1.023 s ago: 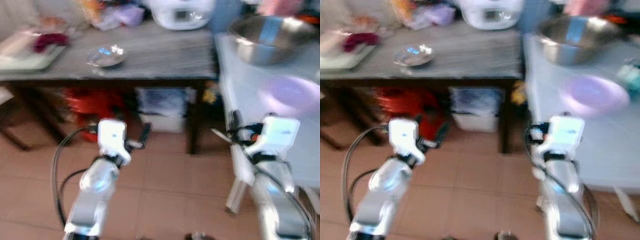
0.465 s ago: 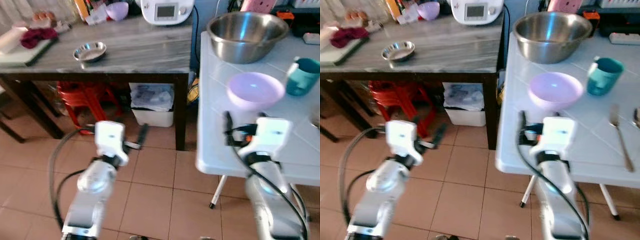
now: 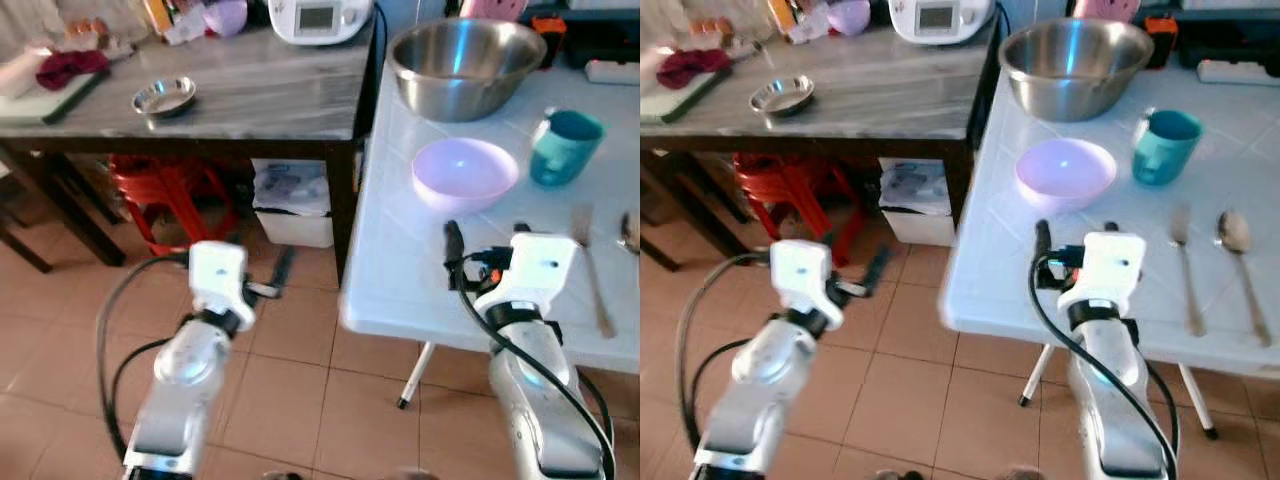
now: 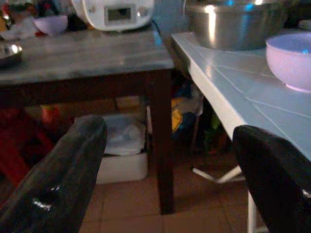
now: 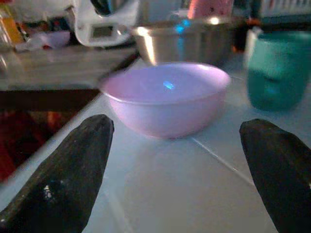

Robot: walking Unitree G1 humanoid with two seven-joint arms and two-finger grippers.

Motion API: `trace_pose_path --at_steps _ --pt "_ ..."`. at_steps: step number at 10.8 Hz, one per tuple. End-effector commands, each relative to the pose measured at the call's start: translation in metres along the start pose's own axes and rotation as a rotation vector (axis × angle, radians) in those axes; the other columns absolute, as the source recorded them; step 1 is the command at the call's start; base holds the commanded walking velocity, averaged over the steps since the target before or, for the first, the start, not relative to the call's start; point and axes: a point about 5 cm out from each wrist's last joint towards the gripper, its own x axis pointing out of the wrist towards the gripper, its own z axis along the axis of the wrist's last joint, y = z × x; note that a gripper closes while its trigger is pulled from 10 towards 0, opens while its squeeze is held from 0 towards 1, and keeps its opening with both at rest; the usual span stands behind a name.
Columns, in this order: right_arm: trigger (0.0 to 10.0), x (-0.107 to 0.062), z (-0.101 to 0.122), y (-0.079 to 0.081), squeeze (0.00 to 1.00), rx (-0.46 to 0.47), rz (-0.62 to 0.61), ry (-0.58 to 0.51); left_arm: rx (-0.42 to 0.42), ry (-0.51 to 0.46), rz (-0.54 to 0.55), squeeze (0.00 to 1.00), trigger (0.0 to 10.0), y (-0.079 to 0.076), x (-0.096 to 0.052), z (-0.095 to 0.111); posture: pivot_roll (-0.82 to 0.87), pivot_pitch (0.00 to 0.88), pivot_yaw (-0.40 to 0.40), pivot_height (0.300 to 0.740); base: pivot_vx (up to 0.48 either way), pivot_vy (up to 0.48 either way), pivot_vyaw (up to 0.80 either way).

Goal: Setting the table

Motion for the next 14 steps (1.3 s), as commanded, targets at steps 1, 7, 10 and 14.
trace_pose_path --at_steps 1,7,10,14 --pt "10.0 -0.001 0.002 -0.002 0.00 -0.002 -0.008 -0.004 0.008 0.006 -0.013 0.00 10.0 -0.004 0.000 -0.001 -0.13 0.146 0.124 0.740 0.000 -0.289 0.00" --pt "10.0 0.001 0.003 0.002 0.00 -0.052 0.023 -0.018 -0.016 -0.012 -0.028 0.00 10.0 -0.005 0.001 0.001 -0.13 0.141 0.123 0.740 0.000 0.000 0.00" --pt "10.0 0.011 0.000 0.003 0.00 -0.151 0.094 0.020 -0.023 0.009 -0.038 0.00 10.0 -0.006 -0.002 -0.004 -0.14 0.154 0.123 0.740 0.000 0.000 0.00" --pt "10.0 0.046 0.006 0.005 0.00 -0.323 0.314 0.097 -0.040 0.047 -0.076 0.00 10.0 -0.013 -0.007 -0.009 -0.14 0.195 0.114 0.740 0.000 0.000 0.00"
